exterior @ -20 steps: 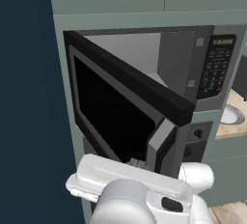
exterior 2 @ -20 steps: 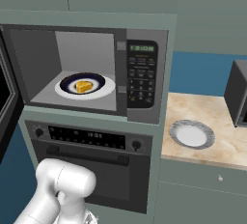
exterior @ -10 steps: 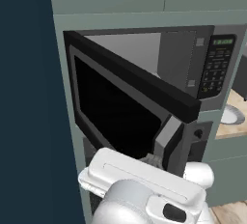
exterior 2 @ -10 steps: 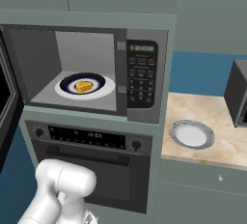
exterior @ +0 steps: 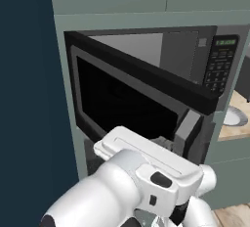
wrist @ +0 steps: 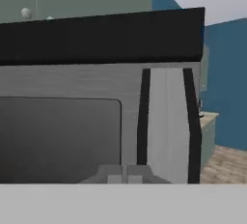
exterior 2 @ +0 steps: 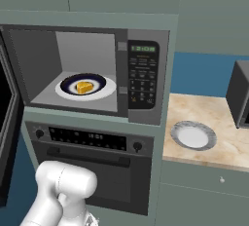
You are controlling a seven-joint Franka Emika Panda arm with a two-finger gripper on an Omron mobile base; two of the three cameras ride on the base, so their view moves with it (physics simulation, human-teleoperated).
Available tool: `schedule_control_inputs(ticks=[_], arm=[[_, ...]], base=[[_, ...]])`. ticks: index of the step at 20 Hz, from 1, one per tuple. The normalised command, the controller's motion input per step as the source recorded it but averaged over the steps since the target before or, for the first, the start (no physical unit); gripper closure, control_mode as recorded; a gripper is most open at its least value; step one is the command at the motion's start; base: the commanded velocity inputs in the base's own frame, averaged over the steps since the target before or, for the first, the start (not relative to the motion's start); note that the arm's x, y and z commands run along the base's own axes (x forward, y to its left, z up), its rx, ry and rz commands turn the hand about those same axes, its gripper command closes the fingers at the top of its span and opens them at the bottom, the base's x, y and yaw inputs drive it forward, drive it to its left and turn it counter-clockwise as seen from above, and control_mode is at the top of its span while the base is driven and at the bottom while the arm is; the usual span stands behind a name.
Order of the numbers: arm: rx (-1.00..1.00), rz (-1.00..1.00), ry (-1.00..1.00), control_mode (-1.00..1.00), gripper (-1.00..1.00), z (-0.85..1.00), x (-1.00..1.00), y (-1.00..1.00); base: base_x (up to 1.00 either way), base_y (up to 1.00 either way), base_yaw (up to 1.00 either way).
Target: Pick the cheese from the counter and place it in the microwave. Then turn on the microwave.
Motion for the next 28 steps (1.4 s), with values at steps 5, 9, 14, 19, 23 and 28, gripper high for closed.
schedule_control_inputs(ticks=[5,9,14,19,23,28], arm=[[-0.03,-0.20,0.00,-1.00,1.00,0.00,0.69,-0.30],[-0.01,-0.12,0.00,-1.00,1.00,0.00,0.64,-0.35],[0.00,-0.04,0.00,-1.00,1.00,0.00,0.64,-0.39],[0.00,0.00,0.00,-1.00,1.00,0.00,0.60,-0.36],[0.00,0.00,-0.01,-1.00,1.00,0.00,0.72,-0.43],[0.02,0.05,-0.05,-1.00,1.00,0.00,0.59,-0.41]], base=[[0.00,0.00,0.00],[0.00,0.00,0.00],[0.00,0.00,0.00],[0.00,0.00,0.00],[0.00,0.00,0.00],[0.00,0.00,0.00]])
